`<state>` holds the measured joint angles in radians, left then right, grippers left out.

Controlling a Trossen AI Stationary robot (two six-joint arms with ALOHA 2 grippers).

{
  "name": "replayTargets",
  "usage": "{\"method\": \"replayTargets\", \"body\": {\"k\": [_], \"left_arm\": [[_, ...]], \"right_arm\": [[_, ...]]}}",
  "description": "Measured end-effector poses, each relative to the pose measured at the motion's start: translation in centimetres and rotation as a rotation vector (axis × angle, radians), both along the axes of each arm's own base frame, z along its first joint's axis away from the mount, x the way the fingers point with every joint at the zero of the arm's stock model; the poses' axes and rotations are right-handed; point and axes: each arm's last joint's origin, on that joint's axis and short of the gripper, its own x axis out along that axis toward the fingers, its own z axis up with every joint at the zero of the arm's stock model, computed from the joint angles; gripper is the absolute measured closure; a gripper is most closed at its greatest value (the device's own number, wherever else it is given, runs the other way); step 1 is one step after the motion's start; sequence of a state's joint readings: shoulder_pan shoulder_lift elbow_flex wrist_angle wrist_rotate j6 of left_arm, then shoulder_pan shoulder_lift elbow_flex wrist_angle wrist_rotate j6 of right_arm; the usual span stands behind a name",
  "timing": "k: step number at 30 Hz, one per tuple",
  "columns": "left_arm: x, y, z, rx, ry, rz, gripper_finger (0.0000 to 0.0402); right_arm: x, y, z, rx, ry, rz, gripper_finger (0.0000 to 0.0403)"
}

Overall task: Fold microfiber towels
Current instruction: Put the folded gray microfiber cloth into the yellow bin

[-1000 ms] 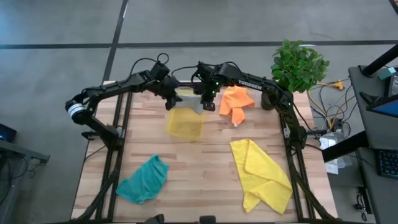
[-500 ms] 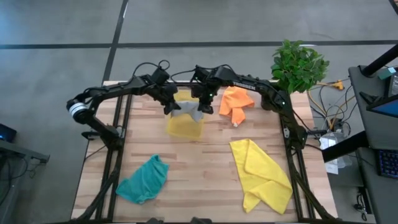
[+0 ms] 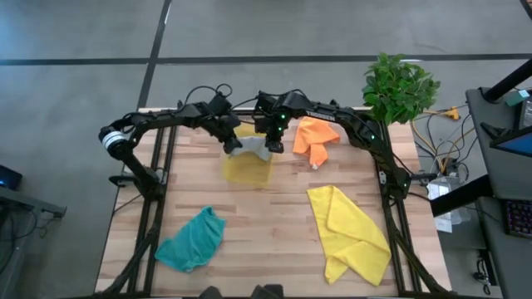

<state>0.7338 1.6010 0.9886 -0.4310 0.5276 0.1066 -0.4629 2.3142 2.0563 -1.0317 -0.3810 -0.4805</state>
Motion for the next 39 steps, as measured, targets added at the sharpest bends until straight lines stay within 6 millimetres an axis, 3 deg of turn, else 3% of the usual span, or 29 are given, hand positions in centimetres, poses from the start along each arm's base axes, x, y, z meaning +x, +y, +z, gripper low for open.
{"method": "replayTargets", "body": {"k": [10,21,32,39], "left_arm": [[0.5,0.5,0.7,0.02,-0.062,0.065,0.0397],[0.5,0.0,0.9,-0.208,-0.124,0.084,0.0397],[0.0,-0.8,0.6,-0.372,-0.1,0.06,0.0397],[-0.4,-1.1,-0.3,-0.376,-0.068,0.077,0.0397]], "right_arm": [[0.2,-0.6,0.0,-0.039,-0.034,-0.007,0.0372],[-0.4,0.0,-0.1,0.081,-0.01,0.028,0.03],[-0.3,0.4,0.1,0.289,-0.098,0.065,0.0345],[-0.3,0.4,-0.8,0.297,-0.083,0.023,0.0349]]}}
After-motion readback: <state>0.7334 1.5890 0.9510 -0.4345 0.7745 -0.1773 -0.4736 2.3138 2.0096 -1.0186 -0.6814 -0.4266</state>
